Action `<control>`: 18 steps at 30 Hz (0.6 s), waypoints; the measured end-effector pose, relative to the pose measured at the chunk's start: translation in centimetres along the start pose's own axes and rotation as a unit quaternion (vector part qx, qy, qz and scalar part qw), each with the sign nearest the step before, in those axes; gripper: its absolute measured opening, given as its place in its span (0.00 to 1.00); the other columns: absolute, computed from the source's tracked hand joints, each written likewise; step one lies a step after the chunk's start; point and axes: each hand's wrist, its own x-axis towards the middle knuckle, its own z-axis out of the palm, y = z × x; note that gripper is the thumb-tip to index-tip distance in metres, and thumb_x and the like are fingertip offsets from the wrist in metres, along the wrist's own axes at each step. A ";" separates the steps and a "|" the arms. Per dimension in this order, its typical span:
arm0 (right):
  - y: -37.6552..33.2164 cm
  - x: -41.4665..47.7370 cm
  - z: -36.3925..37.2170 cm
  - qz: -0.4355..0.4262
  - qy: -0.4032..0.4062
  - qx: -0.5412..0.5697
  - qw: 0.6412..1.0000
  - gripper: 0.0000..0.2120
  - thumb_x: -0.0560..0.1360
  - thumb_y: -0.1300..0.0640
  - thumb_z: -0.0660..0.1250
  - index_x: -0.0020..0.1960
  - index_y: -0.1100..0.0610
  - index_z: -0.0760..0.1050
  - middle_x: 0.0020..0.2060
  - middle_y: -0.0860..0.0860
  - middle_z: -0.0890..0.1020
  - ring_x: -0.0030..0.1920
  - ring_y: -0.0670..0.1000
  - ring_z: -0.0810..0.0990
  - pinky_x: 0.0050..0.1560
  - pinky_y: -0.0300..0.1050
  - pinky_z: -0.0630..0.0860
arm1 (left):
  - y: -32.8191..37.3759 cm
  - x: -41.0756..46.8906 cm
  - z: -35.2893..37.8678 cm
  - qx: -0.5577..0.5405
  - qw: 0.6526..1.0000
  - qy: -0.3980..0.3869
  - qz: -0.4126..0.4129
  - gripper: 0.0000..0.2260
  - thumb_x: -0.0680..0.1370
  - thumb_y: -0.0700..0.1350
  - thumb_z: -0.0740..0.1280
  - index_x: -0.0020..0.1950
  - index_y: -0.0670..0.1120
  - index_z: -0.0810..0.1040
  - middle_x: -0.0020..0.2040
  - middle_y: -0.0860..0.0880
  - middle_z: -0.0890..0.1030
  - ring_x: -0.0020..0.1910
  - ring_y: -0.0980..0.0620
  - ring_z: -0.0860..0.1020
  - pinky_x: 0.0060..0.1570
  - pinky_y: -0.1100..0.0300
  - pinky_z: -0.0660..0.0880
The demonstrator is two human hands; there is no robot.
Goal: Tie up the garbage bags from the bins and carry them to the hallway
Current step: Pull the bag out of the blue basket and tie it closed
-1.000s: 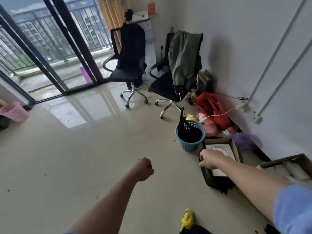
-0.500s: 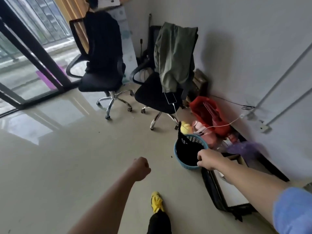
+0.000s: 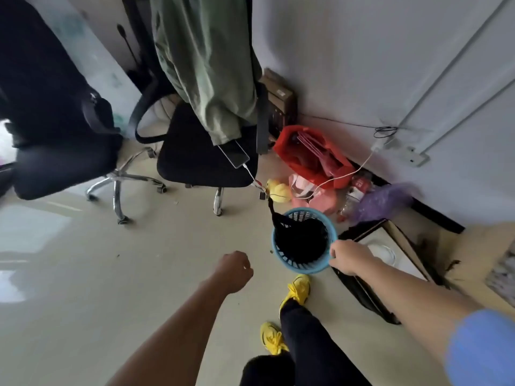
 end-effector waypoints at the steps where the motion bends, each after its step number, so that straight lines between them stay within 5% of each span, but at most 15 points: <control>1: 0.1 1.7 0.1 0.005 -0.009 0.003 1.000 0.13 0.78 0.51 0.64 0.60 0.53 0.76 0.58 0.53 0.80 0.58 0.57 0.79 0.53 0.45 0.73 | 0.4 1.6 0.3 -0.008 1.000 -0.011 -0.004 0.09 0.76 0.46 0.65 0.54 0.45 0.80 0.53 0.43 0.82 0.54 0.43 0.79 0.50 0.56 0.75; 15: 2.1 28.2 9.1 0.073 -0.020 0.047 0.996 0.14 0.77 0.51 0.64 0.61 0.54 0.75 0.53 0.53 0.80 0.54 0.57 0.79 0.51 0.48 0.76 | -2.7 29.2 11.5 -0.022 0.990 -0.135 -0.035 0.08 0.74 0.45 0.63 0.48 0.51 0.81 0.47 0.46 0.82 0.41 0.45 0.80 0.39 0.59 0.74; 18: 2.4 34.5 12.4 0.056 0.008 0.018 0.998 0.20 0.76 0.53 0.67 0.66 0.55 0.72 0.59 0.54 0.77 0.60 0.57 0.76 0.53 0.50 0.74 | -4.8 35.1 14.9 -0.020 0.989 -0.137 -0.049 0.08 0.75 0.45 0.63 0.49 0.50 0.81 0.45 0.45 0.82 0.38 0.46 0.78 0.37 0.58 0.75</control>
